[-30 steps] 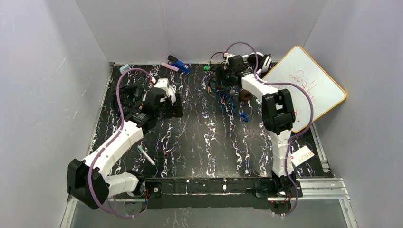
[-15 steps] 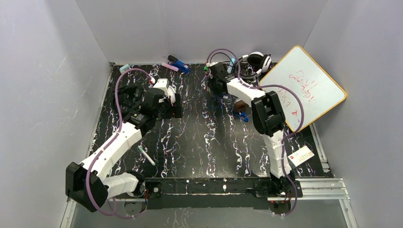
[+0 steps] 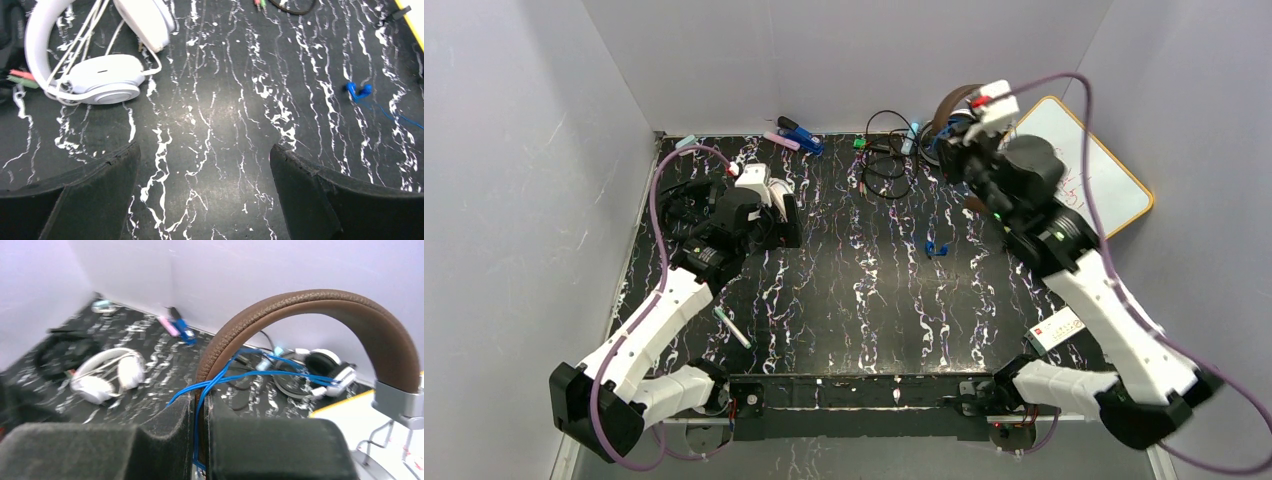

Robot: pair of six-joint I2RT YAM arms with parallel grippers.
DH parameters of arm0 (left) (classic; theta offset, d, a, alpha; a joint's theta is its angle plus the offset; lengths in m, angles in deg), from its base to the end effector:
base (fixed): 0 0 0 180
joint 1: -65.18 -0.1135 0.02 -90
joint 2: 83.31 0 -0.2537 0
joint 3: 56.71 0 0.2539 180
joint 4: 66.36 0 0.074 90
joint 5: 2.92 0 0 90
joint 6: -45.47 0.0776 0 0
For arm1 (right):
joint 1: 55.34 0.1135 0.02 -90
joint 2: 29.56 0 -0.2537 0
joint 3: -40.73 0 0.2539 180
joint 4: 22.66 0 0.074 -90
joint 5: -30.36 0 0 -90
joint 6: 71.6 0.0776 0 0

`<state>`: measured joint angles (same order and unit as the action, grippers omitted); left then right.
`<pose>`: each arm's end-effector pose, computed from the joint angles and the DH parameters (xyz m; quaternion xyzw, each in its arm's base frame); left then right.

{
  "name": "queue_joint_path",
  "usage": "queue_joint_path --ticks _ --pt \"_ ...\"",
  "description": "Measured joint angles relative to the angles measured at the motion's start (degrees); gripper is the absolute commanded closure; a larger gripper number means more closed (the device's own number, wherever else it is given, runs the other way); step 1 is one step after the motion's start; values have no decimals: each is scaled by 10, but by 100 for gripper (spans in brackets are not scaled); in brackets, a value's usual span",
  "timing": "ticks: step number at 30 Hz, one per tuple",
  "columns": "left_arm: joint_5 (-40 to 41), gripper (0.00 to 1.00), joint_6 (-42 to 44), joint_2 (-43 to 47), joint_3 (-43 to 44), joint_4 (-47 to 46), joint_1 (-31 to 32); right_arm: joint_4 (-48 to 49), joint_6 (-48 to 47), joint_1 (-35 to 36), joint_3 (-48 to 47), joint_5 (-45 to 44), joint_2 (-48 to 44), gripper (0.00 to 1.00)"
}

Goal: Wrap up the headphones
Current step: Pick up the headphones from the corner of the board, then place the headphones at the center of the board.

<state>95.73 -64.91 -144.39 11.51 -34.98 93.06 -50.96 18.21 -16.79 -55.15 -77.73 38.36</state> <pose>0.2589 -0.1237 0.3052 0.0139 0.8383 -0.1635 0.5199 0.2470 0.1660 0.4668 -0.1277 0.6975 0.1234 0.6942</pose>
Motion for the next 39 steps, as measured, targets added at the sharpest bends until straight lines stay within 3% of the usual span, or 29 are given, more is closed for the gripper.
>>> queue_joint_path --ticks 5,9,12,17,22,24,27,29,31,32,34,39 --pt "42 2 -15 -4 26 38 0 -10 22 -6 59 182 -95 96" --pt "47 2 -27 -4 38 49 0 -19 48 4 150 329 -90 99" --pt "47 1 -37 -2 38 60 0 -2 85 19 249 363 -58 98" --pt "59 2 -79 -2 38 101 0 11 127 68 374 331 4 97" --pt "40 2 -131 -39 37 150 0 57 122 137 363 257 97 64" --pt "24 2 -143 -49 24 151 0 72 120 148 356 244 119 56" --pt "-6 2 -153 -40 -12 139 0 103 123 151 356 239 118 62" --pt "-30 2 -158 -26 -41 121 0 130 134 151 363 237 103 82" --pt "-58 2 -163 -12 -66 104 0 145 144 151 372 234 83 89" --pt "-70 2 -163 -8 -72 98 0 148 150 151 373 233 76 87" --pt "-97 2 -161 -7 -75 83 0 152 164 151 373 231 68 70" --pt "-136 3 -145 -22 -74 56 0 143 184 151 374 228 67 64"
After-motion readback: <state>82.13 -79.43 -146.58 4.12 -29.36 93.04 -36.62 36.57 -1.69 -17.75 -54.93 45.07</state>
